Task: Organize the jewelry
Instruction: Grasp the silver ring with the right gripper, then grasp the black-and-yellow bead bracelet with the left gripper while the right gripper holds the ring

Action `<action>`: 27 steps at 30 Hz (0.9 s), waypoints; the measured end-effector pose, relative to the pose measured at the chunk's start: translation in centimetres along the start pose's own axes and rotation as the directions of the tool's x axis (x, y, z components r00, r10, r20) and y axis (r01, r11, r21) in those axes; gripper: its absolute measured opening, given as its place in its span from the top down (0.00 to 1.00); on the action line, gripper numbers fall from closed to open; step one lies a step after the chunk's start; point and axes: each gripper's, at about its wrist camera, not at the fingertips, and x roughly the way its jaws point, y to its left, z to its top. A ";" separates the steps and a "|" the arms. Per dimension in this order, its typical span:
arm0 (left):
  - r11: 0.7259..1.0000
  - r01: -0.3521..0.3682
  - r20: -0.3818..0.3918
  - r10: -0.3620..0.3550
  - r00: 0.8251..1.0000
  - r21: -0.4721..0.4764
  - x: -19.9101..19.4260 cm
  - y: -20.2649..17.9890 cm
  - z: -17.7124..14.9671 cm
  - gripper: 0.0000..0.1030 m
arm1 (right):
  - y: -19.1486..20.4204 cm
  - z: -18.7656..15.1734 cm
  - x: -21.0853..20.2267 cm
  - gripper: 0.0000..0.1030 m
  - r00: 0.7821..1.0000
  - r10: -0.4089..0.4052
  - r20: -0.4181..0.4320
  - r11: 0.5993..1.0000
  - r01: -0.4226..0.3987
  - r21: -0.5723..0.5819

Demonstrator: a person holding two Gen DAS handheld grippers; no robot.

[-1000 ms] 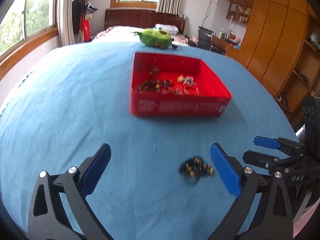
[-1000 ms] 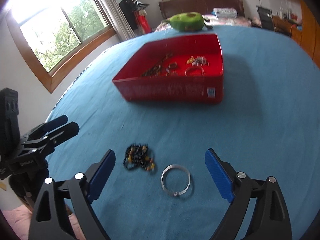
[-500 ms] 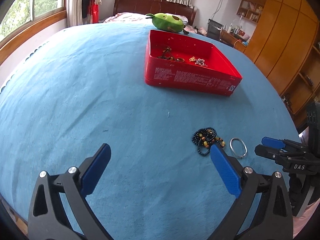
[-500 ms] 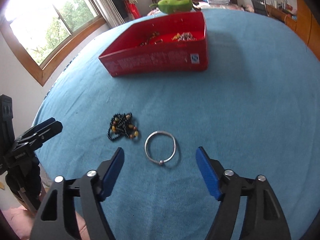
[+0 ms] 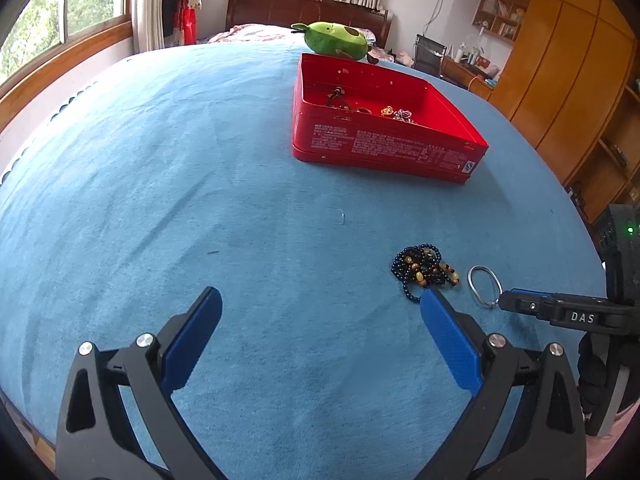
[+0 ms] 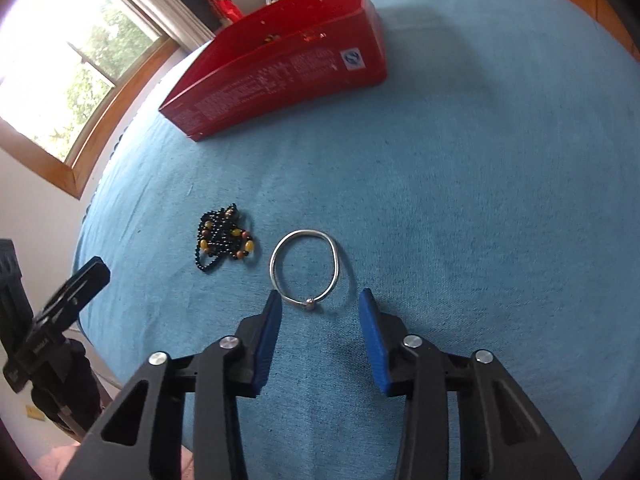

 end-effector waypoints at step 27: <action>0.988 0.070 -0.136 -0.050 0.989 0.141 6.8 -6.3 2.0 0.04 | -1.0 1.7 -0.1 0.95 0.995 -0.095 0.027 0.992 0.097 -0.084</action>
